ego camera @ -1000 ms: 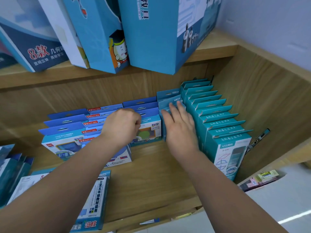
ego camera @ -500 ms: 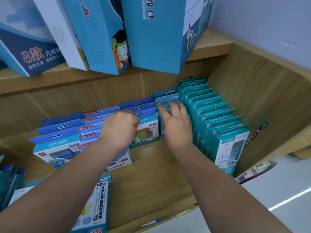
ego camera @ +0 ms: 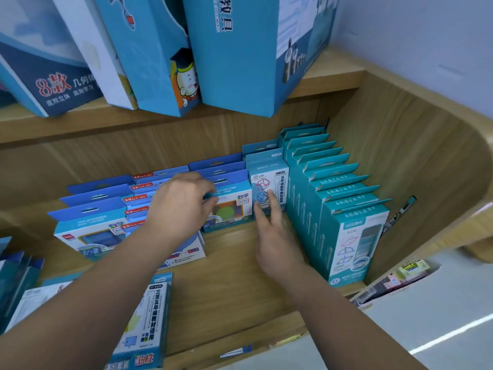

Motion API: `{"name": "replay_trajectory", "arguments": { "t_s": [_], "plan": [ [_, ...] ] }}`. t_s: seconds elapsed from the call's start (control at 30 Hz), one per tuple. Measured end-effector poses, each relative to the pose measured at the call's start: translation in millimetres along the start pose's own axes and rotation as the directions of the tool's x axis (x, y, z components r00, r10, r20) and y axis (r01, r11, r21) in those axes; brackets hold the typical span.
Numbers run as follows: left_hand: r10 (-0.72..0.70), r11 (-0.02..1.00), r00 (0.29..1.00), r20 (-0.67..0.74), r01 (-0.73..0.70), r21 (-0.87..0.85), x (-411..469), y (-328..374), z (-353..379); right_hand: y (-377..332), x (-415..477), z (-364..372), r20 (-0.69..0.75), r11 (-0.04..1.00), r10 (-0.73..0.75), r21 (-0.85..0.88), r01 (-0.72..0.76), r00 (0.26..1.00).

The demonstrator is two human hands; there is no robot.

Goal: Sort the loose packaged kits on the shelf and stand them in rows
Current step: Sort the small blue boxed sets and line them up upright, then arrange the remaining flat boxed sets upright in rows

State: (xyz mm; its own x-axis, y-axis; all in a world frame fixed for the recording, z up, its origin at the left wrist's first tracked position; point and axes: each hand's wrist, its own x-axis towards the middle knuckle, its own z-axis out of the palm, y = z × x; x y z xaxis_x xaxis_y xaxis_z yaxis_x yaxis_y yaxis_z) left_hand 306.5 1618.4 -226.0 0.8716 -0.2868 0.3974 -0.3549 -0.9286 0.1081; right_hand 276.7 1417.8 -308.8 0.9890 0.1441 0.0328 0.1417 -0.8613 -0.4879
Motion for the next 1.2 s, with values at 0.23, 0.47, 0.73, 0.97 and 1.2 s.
{"name": "replay_trajectory", "arguments": {
  "t_s": [0.23, 0.47, 0.73, 0.97, 1.2],
  "plan": [
    [-0.213, 0.964, 0.973, -0.090, 0.224, 0.144, -77, -21, -12, 7, 6, -3, -0.119, 0.978, -0.067, 0.190, 0.089, 0.991],
    [-0.282, 0.947, 0.952, -0.120, 0.296, 0.123, -87, -20, 3, 3, 8, -6, -0.141, 0.966, -0.109, 0.217, 0.138, 0.984],
    [-0.302, 0.947, 0.949, -0.087, 0.309, 0.085, -88, -15, -3, -13, -9, -2, -0.230, 0.945, -0.167, 0.241, 0.222, 0.959],
    [-0.331, 0.939, 0.932, -0.150, 0.341, 0.046, -140, -27, -24, -78, -29, 17, -0.367, 0.867, -0.320, 0.258, 0.426, 0.873],
    [-0.441, 0.890, 0.863, -0.246, 0.456, 0.003, -235, -92, -68, -167, -49, 47, -0.322, 0.821, -0.437, 0.238, 0.519, 0.840]
  ]
}}
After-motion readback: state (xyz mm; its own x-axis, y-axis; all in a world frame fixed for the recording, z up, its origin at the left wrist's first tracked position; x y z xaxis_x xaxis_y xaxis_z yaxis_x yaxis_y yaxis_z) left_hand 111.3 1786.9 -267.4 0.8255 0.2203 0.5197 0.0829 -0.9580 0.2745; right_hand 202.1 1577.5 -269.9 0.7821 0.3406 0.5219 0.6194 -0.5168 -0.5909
